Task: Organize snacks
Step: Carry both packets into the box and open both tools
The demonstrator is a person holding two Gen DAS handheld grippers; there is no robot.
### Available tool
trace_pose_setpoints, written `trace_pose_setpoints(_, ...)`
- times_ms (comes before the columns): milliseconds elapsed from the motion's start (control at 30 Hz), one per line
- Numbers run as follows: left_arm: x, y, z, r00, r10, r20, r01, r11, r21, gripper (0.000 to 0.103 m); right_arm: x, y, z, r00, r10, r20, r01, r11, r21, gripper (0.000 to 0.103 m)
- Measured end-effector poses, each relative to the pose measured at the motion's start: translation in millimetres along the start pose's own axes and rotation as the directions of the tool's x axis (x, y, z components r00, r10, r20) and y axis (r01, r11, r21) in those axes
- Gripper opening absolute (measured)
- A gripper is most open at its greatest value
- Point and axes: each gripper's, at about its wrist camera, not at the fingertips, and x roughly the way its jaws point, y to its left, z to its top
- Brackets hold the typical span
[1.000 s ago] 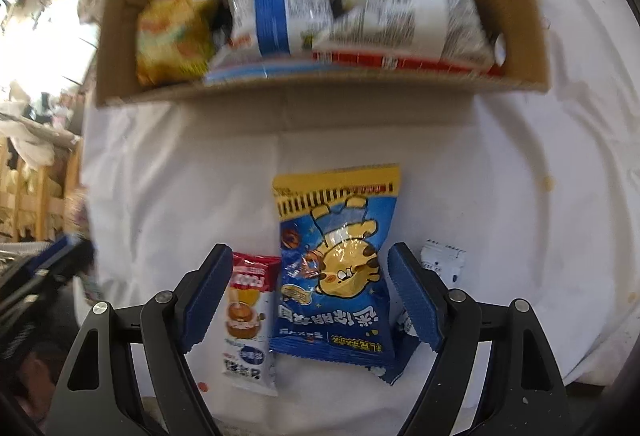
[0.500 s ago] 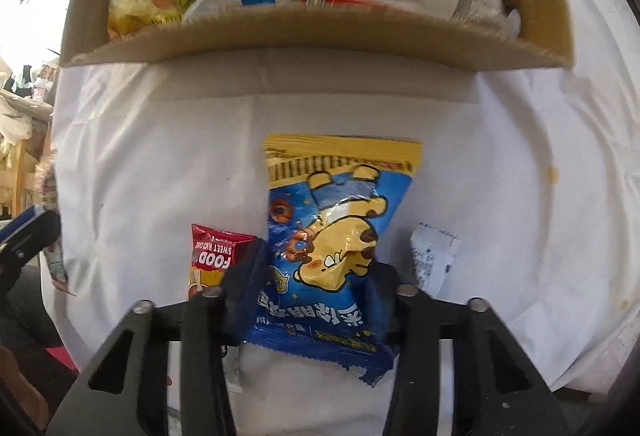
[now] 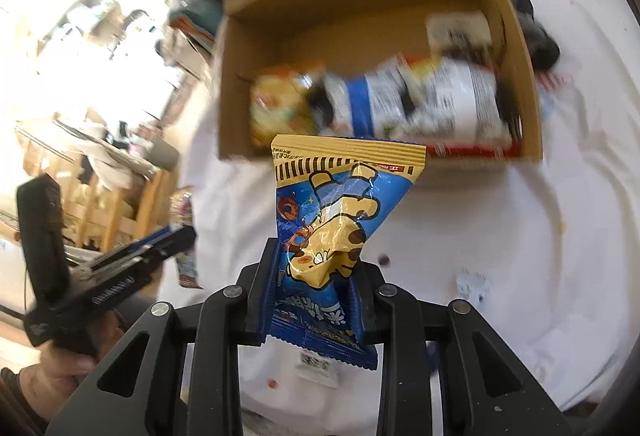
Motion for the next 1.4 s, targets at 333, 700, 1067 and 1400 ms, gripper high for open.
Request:
trace_pose_setpoints(333,-23,-24,60,0.992,-0.066,0.109,0.058,0.995,0.078,0.023,-30,-8,50,0.982,0.045,0.182,-0.048,0.999,0.010,0.031)
trace_pose_setpoints(700,16,-51,114,0.986,-0.121,0.116,0.103,0.983,0.149,0.023,-4,-28,101,0.979,-0.028,0.200,0.021,0.999,0.039,0.031)
trace_pose_setpoints(1067,49,-61,114,0.986,-0.152,0.071,0.140,0.977,0.159,0.023,28,-38,110,0.988,-0.070,0.141,0.063,0.996,0.055,0.031)
trace_pose_setpoints(1400,58,-58,115,0.987,-0.150,0.050,0.142,0.981,0.132,0.025,38,-51,111,0.992,-0.031,0.121,0.015,0.991,0.134,0.068)
